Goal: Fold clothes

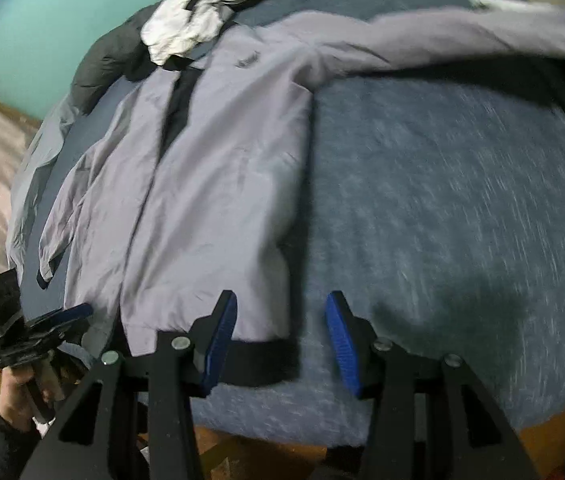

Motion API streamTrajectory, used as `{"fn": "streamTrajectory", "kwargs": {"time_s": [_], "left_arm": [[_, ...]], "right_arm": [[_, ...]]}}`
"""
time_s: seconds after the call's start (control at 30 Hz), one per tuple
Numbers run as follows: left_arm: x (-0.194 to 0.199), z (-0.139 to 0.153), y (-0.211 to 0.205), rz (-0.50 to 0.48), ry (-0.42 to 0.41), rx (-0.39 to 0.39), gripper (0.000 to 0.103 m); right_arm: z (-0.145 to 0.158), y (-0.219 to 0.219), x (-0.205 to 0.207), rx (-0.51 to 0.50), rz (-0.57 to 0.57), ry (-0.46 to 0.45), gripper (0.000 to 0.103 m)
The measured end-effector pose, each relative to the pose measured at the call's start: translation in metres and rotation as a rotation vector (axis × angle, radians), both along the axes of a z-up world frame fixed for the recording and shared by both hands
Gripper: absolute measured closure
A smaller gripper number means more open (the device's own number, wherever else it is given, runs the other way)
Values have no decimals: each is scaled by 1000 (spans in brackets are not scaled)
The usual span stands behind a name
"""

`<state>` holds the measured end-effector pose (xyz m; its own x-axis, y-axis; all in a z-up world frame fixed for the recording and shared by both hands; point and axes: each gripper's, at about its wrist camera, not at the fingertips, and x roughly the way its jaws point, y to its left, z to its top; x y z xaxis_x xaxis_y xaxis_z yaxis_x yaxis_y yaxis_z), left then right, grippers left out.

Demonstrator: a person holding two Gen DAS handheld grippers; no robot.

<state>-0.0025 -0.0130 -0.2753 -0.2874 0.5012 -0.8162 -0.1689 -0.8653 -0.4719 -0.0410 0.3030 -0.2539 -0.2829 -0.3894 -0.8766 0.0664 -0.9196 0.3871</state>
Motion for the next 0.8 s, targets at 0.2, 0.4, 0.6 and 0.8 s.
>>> {"fn": "streamTrajectory", "kwargs": {"time_s": [0.2, 0.4, 0.6, 0.8], "left_arm": [[-19, -23, 14, 19, -32, 13, 49], [-22, -32, 32, -29, -46, 24, 85], [-19, -22, 30, -39, -15, 16, 91], [-18, -4, 10, -10, 12, 15, 92]], "right_arm": [[-20, 2, 8, -41, 35, -50, 56], [-41, -7, 3, -94, 43, -94, 55], [-56, -20, -5, -126, 41, -128, 54], [-60, -24, 0, -141, 63, -133, 54]]}}
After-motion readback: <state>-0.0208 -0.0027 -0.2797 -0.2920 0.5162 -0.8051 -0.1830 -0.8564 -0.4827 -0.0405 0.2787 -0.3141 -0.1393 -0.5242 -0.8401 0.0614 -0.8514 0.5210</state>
